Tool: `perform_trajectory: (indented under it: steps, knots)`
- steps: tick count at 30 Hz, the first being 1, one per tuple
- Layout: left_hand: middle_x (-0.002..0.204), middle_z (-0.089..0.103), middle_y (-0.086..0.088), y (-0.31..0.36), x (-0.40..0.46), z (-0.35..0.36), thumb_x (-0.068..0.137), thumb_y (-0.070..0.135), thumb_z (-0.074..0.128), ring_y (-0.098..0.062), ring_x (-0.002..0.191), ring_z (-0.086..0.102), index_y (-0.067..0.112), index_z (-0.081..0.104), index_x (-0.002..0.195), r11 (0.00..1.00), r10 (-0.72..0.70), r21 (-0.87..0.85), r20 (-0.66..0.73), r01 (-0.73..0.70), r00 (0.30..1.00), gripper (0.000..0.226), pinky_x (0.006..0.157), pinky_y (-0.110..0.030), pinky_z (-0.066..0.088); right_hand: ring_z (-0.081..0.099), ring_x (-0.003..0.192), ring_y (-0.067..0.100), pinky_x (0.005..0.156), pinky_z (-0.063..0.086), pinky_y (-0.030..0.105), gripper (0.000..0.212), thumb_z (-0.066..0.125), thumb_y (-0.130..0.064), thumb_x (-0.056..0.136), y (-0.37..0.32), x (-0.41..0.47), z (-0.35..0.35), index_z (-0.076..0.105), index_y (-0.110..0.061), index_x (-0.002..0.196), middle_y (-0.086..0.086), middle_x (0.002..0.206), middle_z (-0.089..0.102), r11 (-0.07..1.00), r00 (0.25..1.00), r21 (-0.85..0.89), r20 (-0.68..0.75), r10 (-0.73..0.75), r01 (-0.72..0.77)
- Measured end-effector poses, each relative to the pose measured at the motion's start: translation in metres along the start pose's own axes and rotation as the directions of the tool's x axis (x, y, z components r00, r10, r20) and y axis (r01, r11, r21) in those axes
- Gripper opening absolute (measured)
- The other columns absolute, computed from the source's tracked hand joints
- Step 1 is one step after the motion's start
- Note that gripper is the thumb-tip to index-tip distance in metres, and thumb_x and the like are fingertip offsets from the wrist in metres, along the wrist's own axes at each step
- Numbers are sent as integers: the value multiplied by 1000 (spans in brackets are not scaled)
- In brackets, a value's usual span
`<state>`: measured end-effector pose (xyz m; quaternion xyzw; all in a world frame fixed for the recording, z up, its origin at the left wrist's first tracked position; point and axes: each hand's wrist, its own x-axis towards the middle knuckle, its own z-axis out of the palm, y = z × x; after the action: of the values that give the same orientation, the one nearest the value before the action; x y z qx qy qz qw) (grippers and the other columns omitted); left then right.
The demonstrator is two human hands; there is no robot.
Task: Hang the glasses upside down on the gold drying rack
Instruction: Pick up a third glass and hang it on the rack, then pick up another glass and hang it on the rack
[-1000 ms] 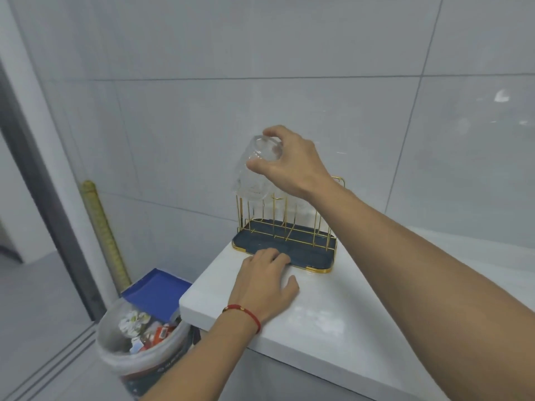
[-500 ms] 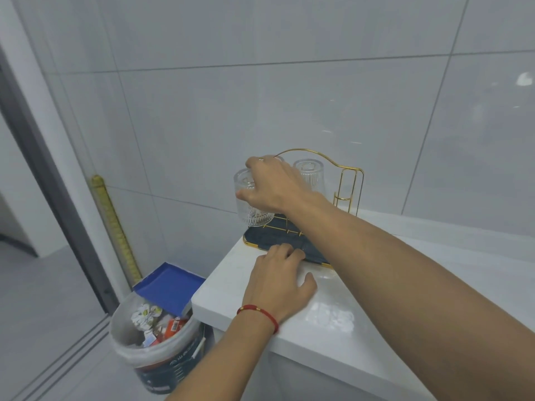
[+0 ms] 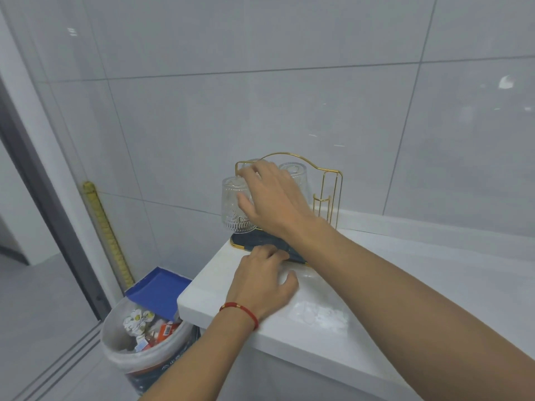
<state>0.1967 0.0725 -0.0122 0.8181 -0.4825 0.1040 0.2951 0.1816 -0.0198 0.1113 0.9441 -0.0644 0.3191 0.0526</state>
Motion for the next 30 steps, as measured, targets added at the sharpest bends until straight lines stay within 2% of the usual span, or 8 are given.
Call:
perform_trajectory:
  steps: [5, 9, 13, 16, 18, 23, 27, 30]
  knots:
    - [106, 69, 7, 4, -2, -6, 81, 32, 62, -17, 103, 57, 30, 67, 106, 995, 83, -47, -54, -86, 995, 26, 83, -36, 49, 64, 102, 32, 86, 47, 43, 28, 64, -9, 87, 21, -81, -26, 71, -7, 115, 10, 110, 69, 979, 977, 205, -205, 53, -11]
    - [110, 70, 5, 17, -4, -7, 82, 34, 63, -17, 109, 59, 21, 70, 110, 995, 75, -56, -89, -80, 993, 31, 95, -38, 49, 64, 100, 25, 87, 48, 38, 29, 63, -8, 85, 61, -159, -41, 70, -10, 114, 3, 109, 70, 943, 945, 271, -205, 254, -195]
    - [115, 68, 4, 92, 8, 14, 82, 28, 59, -17, 113, 58, 19, 70, 109, 962, 116, -234, -125, -143, 985, 30, 96, -20, 36, 61, 111, 21, 91, 50, 36, 29, 61, -9, 89, 117, -236, -58, 69, -13, 116, -2, 115, 68, 822, 829, 327, -164, 535, -466]
    - [121, 63, 3, 169, 16, 50, 83, 14, 63, -14, 115, 51, 19, 66, 113, 917, 223, -323, -71, -234, 972, 31, 96, -1, 24, 55, 122, 22, 91, 45, 33, 31, 63, -5, 89, 165, -288, -80, 67, -14, 118, -4, 121, 66, 692, 666, 308, -202, 718, -653]
    - [124, 60, 3, 215, 17, 75, 84, 11, 65, -15, 118, 49, 19, 64, 116, 883, 274, -387, -36, -266, 961, 33, 96, 0, 23, 52, 123, 25, 89, 40, 31, 32, 64, -2, 88, 193, -319, -100, 67, -13, 118, 0, 123, 66, 594, 528, 301, -277, 803, -746]
    - [130, 58, 2, 293, 10, 127, 85, 13, 64, -19, 130, 44, 18, 64, 120, 841, 382, -432, 45, -327, 923, 35, 108, -40, 39, 47, 117, 36, 88, 29, 25, 31, 67, -1, 87, 238, -389, -137, 63, -4, 118, 16, 117, 56, 353, 187, 364, -419, 888, -862]
    - [136, 56, -3, 304, 4, 146, 83, 20, 64, -25, 133, 43, 20, 63, 122, 828, 489, -339, 48, -446, 871, 40, 105, -40, 39, 44, 126, 39, 103, 38, 42, 44, 72, -8, 87, 254, -405, -142, 53, -4, 126, 18, 131, 50, 102, -155, 549, -402, 903, -829]
    - [141, 52, -3, 299, 4, 149, 83, 25, 62, -25, 135, 38, 22, 59, 127, 825, 519, -301, 72, -478, 852, 44, 105, -42, 38, 34, 138, 43, 113, 33, 42, 78, 79, -9, 83, 260, -401, -140, 37, 0, 148, 23, 154, 33, 25, -296, 606, -424, 856, -795]
